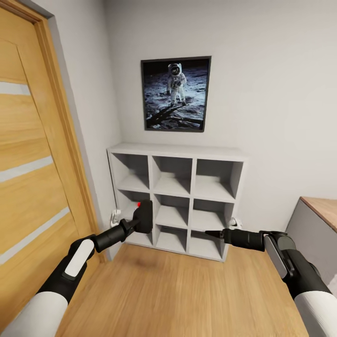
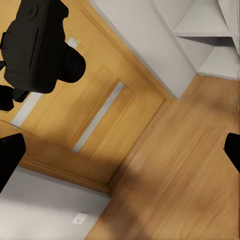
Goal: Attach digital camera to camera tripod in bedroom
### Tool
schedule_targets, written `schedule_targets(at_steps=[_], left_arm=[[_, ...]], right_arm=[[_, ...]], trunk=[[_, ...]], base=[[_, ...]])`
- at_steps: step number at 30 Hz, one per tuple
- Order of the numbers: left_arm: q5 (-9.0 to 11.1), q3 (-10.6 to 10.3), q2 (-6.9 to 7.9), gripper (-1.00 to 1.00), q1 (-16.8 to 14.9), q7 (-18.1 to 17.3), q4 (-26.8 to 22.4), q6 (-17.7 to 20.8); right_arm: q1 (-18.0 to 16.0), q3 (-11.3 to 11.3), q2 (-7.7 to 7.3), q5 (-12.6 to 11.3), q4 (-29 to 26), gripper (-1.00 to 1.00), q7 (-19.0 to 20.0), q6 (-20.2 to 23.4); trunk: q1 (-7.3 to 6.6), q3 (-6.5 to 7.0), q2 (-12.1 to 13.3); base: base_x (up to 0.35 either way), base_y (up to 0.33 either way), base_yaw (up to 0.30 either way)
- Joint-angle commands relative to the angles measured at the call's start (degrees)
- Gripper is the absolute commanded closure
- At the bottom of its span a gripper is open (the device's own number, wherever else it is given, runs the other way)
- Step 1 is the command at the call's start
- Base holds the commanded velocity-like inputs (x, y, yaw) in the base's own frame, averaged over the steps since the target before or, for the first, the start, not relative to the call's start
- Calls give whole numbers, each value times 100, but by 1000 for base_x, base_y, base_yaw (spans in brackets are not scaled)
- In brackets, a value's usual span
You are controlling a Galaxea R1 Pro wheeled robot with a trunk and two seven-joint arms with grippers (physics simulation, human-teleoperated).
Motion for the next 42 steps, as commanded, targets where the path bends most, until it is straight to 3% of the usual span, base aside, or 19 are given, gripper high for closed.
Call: schedule_targets(at_steps=[1,12,16,22,24,28,29,30,34,42], left_arm=[[36,-9,5,100,-4,-4,-4,21],[33,-11,5,100,-2,12,-48,18],[21,-11,5,100,-2,85,-27,17],[8,-17,5,100,-2,135,-22,14],[-7,-18,5,100,-2,257,-52,12],[-14,-19,1,100,-4,721,-121,11],[-10,-20,-4,100,-3,896,-179,11],[1,-26,-10,100,-3,1262,-387,10],[-38,-47,-34,100,-2,1568,-624,10],[-46,-62,-47,100,-3,1648,-698,10]], right_arm=[[-4,-5,1,-3,2,-100,12,28],[-4,-12,-3,-10,-4,-100,3,71],[-4,-85,0,-7,-12,-100,-113,440],[-4,-307,63,-12,28,-100,-1085,516],[-4,-325,82,-18,33,-100,-1677,512],[-4,-333,126,-31,37,-100,-2679,497],[-4,-330,175,-34,37,-100,-2936,494],[-4,-327,350,-21,38,-100,-3409,491],[-4,-350,473,-41,12,-100,-3760,526],[-4,-356,493,-39,-4,-100,-3819,541]], trunk=[[-20,12,35],[-42,31,75],[-42,31,75],[-42,31,75],[-42,31,75],[-42,31,75],[-42,31,75],[-42,31,75],[-42,31,75],[-42,31,75]], base=[[0,0,-255],[0,0,-258],[0,0,-259],[0,0,-259],[0,0,-259],[0,0,-259],[0,0,-259],[0,0,-259],[0,0,-259],[0,0,-258]])
